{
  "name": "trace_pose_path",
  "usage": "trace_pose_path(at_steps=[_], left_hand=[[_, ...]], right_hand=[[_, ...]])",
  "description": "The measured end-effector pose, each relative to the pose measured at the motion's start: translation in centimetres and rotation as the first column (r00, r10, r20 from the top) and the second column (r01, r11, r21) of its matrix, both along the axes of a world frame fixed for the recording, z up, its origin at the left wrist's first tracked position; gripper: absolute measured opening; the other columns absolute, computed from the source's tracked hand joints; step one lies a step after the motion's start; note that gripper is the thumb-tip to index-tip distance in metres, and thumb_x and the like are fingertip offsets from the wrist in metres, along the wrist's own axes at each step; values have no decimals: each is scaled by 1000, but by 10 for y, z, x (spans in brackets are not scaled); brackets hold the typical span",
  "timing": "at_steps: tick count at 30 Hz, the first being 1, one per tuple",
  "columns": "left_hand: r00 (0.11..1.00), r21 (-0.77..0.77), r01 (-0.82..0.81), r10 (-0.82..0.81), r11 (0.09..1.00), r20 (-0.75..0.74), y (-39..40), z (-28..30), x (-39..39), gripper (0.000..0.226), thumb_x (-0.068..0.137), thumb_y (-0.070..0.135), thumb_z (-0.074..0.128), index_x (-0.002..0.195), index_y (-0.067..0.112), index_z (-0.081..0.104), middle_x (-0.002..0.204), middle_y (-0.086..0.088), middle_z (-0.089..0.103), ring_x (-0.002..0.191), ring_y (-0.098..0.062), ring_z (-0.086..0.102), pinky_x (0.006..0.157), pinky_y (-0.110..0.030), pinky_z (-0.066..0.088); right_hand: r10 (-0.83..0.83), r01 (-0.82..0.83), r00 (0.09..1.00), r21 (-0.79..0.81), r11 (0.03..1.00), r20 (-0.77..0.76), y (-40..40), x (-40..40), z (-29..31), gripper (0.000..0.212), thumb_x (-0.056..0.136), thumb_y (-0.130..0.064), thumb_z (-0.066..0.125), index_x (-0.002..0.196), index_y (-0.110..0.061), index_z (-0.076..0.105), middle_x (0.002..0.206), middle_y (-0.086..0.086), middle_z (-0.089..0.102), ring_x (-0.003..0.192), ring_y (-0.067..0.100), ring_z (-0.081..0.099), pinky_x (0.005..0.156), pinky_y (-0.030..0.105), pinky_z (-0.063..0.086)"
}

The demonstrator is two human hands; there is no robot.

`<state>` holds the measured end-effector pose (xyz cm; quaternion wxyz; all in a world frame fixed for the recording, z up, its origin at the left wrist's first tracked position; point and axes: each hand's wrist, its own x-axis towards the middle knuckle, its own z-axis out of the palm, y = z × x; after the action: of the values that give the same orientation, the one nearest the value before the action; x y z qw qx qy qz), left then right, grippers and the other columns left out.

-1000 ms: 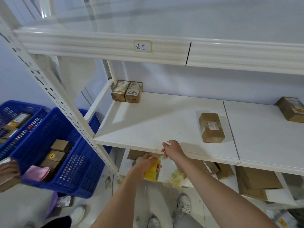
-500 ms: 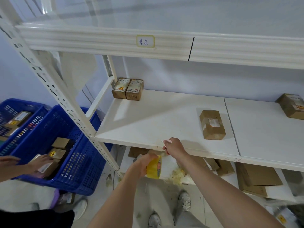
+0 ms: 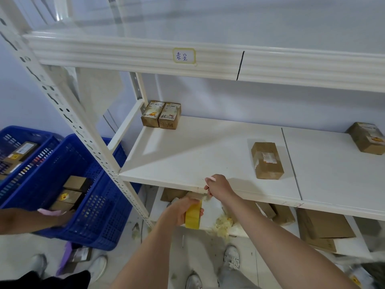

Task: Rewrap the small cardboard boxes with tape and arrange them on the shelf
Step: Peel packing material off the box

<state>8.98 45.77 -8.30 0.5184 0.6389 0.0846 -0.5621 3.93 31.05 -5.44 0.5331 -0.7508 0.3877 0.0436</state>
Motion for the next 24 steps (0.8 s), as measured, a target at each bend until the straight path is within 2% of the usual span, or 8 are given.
trace_pose_path(at_steps=[3,7,11,14,18,20,22,24], left_hand=[[1000,-13,-4,4,1000,-9,2,-5,2,30,102,15,57,130,3,54,81,-13,71,67,-23,69,75,-37,58],[998,59,-43,45,997,-41,19,-10,-14,18,100,19,63,109,5,54,79,-14,68,66,-24,65,62,-35,59],[998,41,-50,52,998,-42,20,-18,-18,32,99,30,64,116,4,55,81,-14,67,67,-25,66,58,-33,60],[999,12,-27,27,1000,-22,21,-14,-16,27,100,26,62,117,6,53,77,-14,67,61,-23,66,62,-34,59],[998,-24,-18,16,1000,-58,29,-16,-18,26,97,24,62,112,3,54,86,-16,68,71,-26,66,73,-38,57],[998,-33,-10,8,999,-69,30,-11,-20,19,101,23,57,103,4,56,85,-15,66,72,-25,64,69,-36,59],[999,24,-14,15,1000,-39,30,-5,-21,16,103,21,56,96,7,57,84,-13,65,75,-25,62,65,-34,59],[1000,70,2,-3,998,5,31,-6,-17,13,101,20,60,100,7,59,81,-12,68,74,-25,64,73,-36,59]], right_hand=[[8,-8,1000,-15,1000,1,2,0,2,25,103,-24,45,91,-11,61,74,1,65,63,15,56,54,24,43],[4,-5,1000,15,1000,21,4,-3,0,24,104,-24,45,87,-15,58,81,2,67,65,14,57,55,23,44],[14,-14,1000,-4,1000,22,5,-7,-2,26,104,-23,45,82,-16,57,79,3,67,65,14,57,57,24,44],[3,-3,999,9,1000,32,7,-9,-5,27,104,-22,46,79,-18,57,81,4,68,62,15,57,58,24,45],[-2,2,1000,14,1000,17,10,-10,-9,25,103,-22,46,89,-7,60,73,3,65,62,15,57,61,27,47],[0,0,1000,18,1000,20,13,-9,-10,25,103,-22,47,89,-6,60,75,3,65,61,15,57,59,26,47],[10,-10,1000,10,1000,26,15,-8,-9,26,103,-22,47,88,-7,60,76,3,64,61,15,56,57,25,47],[23,-22,999,-19,1000,26,17,-8,-6,27,103,-23,47,85,-8,60,73,2,64,60,15,56,55,25,44]])
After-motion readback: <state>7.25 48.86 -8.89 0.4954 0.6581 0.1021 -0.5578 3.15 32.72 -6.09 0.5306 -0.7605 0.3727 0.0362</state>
